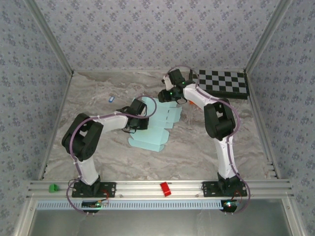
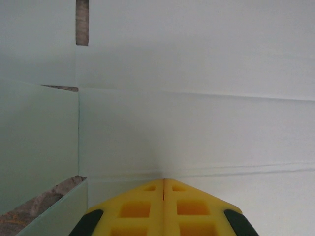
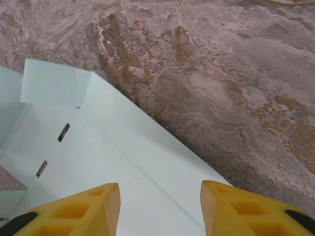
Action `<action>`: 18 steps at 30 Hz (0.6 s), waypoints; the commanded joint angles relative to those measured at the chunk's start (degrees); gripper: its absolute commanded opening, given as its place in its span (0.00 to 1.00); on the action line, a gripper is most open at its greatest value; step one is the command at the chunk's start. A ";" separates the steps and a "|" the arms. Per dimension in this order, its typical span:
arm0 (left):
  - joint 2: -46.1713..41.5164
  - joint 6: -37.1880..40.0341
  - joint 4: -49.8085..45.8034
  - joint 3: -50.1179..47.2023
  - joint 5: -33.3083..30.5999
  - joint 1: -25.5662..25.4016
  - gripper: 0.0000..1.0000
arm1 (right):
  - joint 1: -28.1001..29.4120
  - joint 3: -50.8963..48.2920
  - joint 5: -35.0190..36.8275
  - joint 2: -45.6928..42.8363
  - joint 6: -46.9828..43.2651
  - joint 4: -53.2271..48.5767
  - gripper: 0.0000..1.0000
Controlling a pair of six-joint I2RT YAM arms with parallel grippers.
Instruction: Fold the paper box
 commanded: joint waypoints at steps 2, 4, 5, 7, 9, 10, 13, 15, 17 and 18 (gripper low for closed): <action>-0.93 4.79 -3.92 -3.12 -1.01 -0.11 0.00 | -0.64 3.99 -4.07 3.01 -8.68 -4.05 0.51; -1.32 5.73 -3.91 -3.77 -0.58 -0.13 0.00 | -1.12 6.32 -4.15 4.46 -10.11 -5.71 0.53; -1.48 5.81 -4.07 -3.94 -0.57 -0.10 0.00 | -1.45 7.54 -4.51 5.12 -10.53 -6.45 0.54; -1.90 6.17 -4.17 -4.45 -0.32 -0.13 0.00 | -2.25 10.67 -6.30 6.86 -11.28 -9.25 0.55; -2.29 6.51 -3.84 -4.89 -0.17 -0.13 0.00 | -2.93 13.21 -7.48 8.56 -11.73 -10.92 0.56; -2.47 6.70 -3.65 -5.17 -0.06 -0.12 0.00 | -3.22 14.83 -7.92 9.53 -12.09 -11.83 0.56; -2.65 6.76 -3.57 -5.32 0.05 -0.12 0.00 | -3.72 20.48 -10.40 13.28 -13.19 -16.36 0.57; -2.56 6.81 -3.40 -5.25 0.04 -0.09 0.00 | -3.80 24.35 -11.40 15.68 -13.98 -19.62 0.56; -2.34 6.88 -3.48 -5.05 0.16 -0.06 0.00 | -3.89 27.19 -12.58 17.47 -14.63 -21.85 0.56; -2.37 6.88 -3.57 -5.00 0.20 -0.02 0.00 | -3.86 28.10 -12.85 18.12 -14.74 -22.45 0.56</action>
